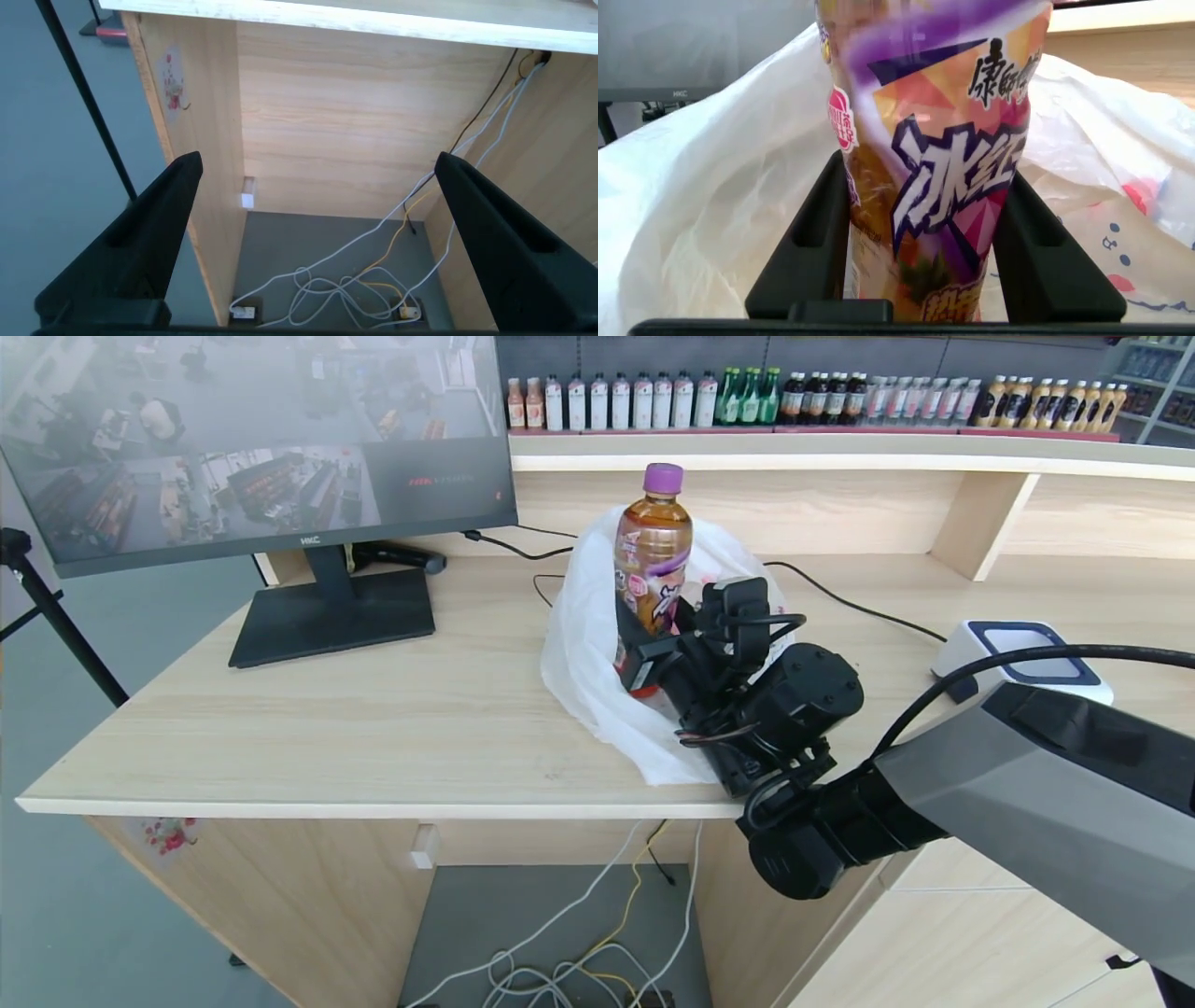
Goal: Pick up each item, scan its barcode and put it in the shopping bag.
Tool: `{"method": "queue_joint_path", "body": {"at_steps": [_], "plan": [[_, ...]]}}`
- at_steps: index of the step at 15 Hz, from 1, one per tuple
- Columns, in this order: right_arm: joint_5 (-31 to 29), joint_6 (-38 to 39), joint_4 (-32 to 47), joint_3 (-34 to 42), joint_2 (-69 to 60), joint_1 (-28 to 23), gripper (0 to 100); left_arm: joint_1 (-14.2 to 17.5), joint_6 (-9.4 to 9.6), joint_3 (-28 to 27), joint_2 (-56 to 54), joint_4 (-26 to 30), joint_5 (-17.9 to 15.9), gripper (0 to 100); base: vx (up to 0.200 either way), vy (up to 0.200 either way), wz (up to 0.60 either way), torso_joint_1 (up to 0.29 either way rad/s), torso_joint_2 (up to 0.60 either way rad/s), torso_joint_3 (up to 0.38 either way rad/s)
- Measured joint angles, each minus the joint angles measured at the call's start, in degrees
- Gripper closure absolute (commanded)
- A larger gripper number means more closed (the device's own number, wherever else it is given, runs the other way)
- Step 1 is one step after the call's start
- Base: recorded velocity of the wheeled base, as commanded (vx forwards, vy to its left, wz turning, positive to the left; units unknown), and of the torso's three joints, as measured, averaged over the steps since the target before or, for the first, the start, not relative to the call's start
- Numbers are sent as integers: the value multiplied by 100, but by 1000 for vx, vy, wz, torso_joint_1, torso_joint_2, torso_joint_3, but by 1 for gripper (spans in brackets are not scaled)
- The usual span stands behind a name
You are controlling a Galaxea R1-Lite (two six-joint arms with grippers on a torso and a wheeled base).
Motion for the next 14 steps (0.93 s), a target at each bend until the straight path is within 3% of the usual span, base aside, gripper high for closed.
{"method": "queue_joint_path", "body": {"at_steps": [14], "plan": [[-9, 11, -2, -2, 41, -1, 100, -4, 0, 0, 0, 0, 0, 0, 0, 0, 0, 0, 0, 0]]}}
